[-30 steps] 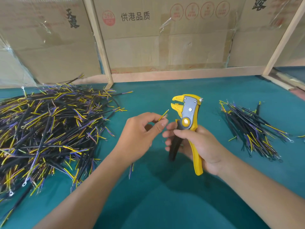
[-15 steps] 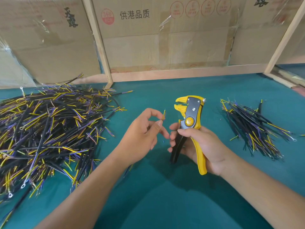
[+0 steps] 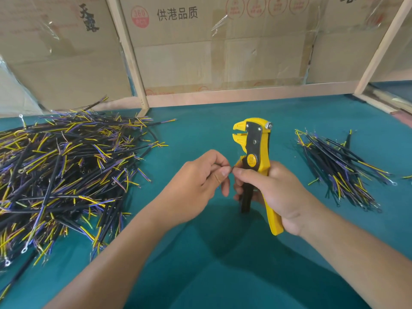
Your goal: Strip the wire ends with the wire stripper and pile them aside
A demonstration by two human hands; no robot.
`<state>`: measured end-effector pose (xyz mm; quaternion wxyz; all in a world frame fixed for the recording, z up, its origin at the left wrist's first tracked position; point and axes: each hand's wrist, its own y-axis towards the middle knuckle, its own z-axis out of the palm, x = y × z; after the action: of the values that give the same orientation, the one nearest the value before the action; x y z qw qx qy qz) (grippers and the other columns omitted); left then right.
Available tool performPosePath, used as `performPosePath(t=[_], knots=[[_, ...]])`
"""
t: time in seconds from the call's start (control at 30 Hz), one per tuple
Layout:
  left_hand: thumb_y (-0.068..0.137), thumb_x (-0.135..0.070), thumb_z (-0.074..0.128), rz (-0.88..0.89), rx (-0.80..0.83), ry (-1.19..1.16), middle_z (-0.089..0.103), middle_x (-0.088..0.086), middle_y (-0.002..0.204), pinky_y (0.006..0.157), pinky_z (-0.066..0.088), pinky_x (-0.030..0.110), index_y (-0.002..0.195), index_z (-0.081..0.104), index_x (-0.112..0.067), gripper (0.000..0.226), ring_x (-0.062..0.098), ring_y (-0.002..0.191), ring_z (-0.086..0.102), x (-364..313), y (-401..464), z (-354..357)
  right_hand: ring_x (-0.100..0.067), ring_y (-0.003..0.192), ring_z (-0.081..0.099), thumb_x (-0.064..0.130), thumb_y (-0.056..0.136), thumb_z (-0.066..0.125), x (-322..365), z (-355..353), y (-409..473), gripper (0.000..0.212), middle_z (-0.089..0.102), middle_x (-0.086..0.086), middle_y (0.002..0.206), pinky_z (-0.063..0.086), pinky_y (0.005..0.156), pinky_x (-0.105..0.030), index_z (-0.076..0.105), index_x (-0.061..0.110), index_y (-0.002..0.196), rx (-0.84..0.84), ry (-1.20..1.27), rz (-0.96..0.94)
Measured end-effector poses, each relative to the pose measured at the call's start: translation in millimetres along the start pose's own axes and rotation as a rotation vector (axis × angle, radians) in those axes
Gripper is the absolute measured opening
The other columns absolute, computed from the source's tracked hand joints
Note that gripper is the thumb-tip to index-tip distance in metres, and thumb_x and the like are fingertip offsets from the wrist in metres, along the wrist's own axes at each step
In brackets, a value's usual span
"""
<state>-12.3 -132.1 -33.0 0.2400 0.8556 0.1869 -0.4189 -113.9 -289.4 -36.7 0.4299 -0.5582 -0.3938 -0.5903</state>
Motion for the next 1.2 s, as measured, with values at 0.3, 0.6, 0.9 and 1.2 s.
performPosePath(t=[0.3,0.6,0.9,1.2], knots=[[0.100,-0.035,0.051,-0.004,-0.042,-0.006,0.057,-0.005,0.064,0.053,0.040,0.037,0.092,0.053,-0.034,0.008,0.023,0.057,0.045,-5.5,-0.7,4.5,-0.022,0.064,0.059,0.017,0.091,0.065,2.8,0.3,-3.1,0.018,0.061,-0.008,0.066,0.052,0.085,-0.066,0.067,0.010,0.076,-0.018,-0.095,-0.033],[0.104,-0.031,0.041,0.034,-0.008,-0.089,0.063,-0.011,0.070,0.052,0.034,0.016,0.096,0.048,-0.029,0.011,0.001,0.050,0.045,-7.6,-0.8,9.5,-0.029,0.068,0.060,0.006,0.097,0.056,3.7,2.3,-3.4,0.021,0.062,-0.014,0.070,0.055,0.077,-0.053,0.067,0.010,0.079,-0.025,-0.006,-0.015],[0.096,-0.032,0.047,-0.014,-0.063,-0.066,0.048,-0.016,0.060,0.048,0.029,0.014,0.090,0.049,-0.026,0.009,0.005,0.050,0.030,-9.9,0.2,8.5,-0.021,0.061,0.061,0.003,0.096,0.054,4.3,1.0,-2.8,0.025,0.060,-0.006,0.066,0.052,0.084,-0.066,0.064,0.011,0.075,-0.044,0.010,0.002],[0.093,-0.034,0.048,-0.044,-0.091,-0.129,0.039,-0.013,0.055,0.045,0.027,0.022,0.084,0.049,-0.030,0.010,0.012,0.049,0.026,-7.1,1.1,9.0,-0.021,0.062,0.060,0.002,0.097,0.053,2.8,2.5,-3.7,0.035,0.059,-0.004,0.065,0.053,0.082,-0.064,0.065,0.019,0.069,0.005,0.021,-0.012]])
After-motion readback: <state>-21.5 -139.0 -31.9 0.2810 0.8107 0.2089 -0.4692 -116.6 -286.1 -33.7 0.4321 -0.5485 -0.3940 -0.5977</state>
